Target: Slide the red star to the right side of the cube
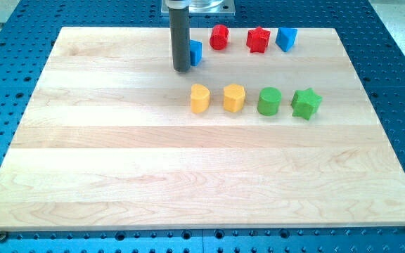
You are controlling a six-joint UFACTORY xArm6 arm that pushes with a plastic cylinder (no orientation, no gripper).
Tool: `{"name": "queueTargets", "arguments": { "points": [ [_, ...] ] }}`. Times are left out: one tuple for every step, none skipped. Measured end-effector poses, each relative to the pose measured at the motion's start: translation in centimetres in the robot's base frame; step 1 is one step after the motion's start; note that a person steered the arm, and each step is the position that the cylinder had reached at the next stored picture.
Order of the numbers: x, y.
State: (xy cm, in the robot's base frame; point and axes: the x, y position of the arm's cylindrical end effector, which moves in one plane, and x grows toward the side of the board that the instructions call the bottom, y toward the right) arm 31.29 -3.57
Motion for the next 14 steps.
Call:
{"name": "queueTargets", "arguments": {
  "points": [
    [0.5,0.0],
    [1.4,1.6],
    [1.4,4.0],
    [1.4,6.8],
    [0.6,10.7],
    [0.0,15.7],
    [-0.2,20.1],
    [-3.5,24.2],
    [-8.7,28.2],
    [-10.5,26.3],
    [-10.2,21.8],
    [-9.0,18.2],
    [-7.9,17.2],
    [-6.1,14.4]
  ]
}}
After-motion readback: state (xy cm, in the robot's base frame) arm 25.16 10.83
